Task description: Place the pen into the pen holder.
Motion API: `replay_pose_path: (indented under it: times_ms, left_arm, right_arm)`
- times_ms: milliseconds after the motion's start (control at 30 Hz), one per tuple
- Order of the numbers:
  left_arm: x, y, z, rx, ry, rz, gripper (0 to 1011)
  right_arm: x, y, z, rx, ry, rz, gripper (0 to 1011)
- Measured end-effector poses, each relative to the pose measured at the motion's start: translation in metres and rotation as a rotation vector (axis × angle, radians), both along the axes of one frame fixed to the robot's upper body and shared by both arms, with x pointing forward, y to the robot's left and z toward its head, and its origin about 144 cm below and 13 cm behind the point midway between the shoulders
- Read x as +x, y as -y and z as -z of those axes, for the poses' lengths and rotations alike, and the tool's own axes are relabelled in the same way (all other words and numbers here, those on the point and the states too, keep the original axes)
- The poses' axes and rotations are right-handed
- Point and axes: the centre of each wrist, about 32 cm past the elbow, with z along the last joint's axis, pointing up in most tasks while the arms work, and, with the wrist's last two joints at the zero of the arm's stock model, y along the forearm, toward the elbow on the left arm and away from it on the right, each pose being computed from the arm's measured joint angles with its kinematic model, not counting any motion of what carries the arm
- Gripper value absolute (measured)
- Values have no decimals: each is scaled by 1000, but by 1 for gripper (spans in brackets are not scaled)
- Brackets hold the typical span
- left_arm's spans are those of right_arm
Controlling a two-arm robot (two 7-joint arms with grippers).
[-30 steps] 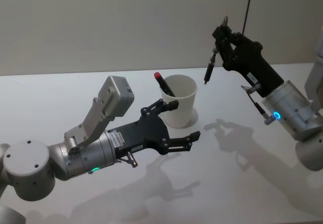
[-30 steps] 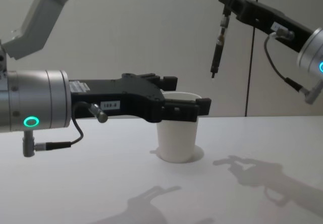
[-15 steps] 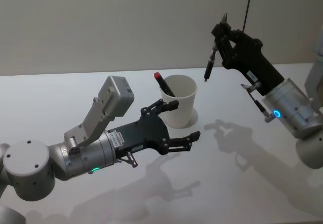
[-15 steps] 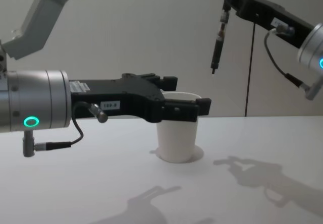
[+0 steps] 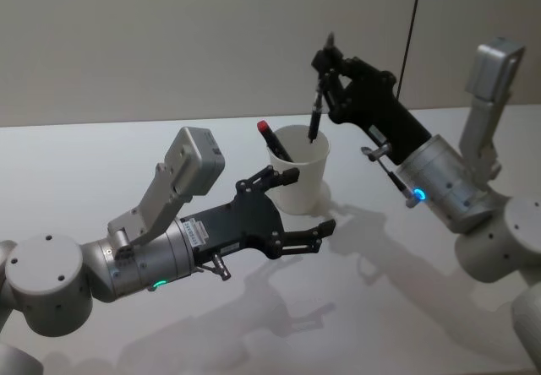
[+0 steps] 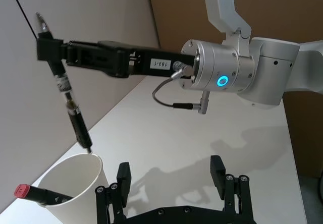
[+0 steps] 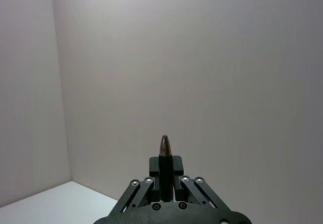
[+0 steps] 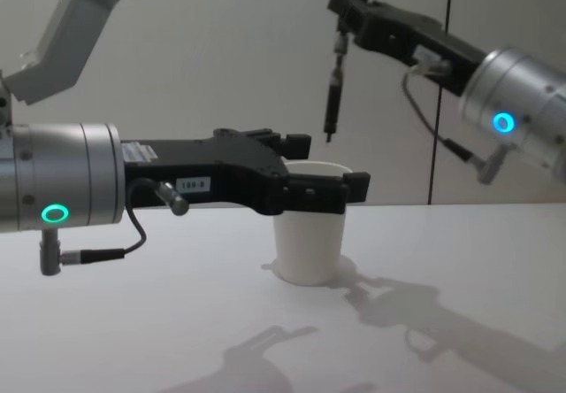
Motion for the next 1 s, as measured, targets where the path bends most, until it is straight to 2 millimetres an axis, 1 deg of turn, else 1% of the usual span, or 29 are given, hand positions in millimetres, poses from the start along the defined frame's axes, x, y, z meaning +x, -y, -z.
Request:
replay_pose_path:
  times_ms: [167, 433, 1000]
  left_arm:
    - [0, 0, 0, 0, 0, 0, 1003]
    - [0, 0, 0, 0, 0, 0, 1003]
    - [0, 0, 0, 0, 0, 0, 1003]
  right_arm:
    - [2, -11, 2, -24, 4, 0, 144]
    - [6, -23, 6, -53, 4, -1, 143]
    - [11, -32, 11, -107, 13, 31, 144]
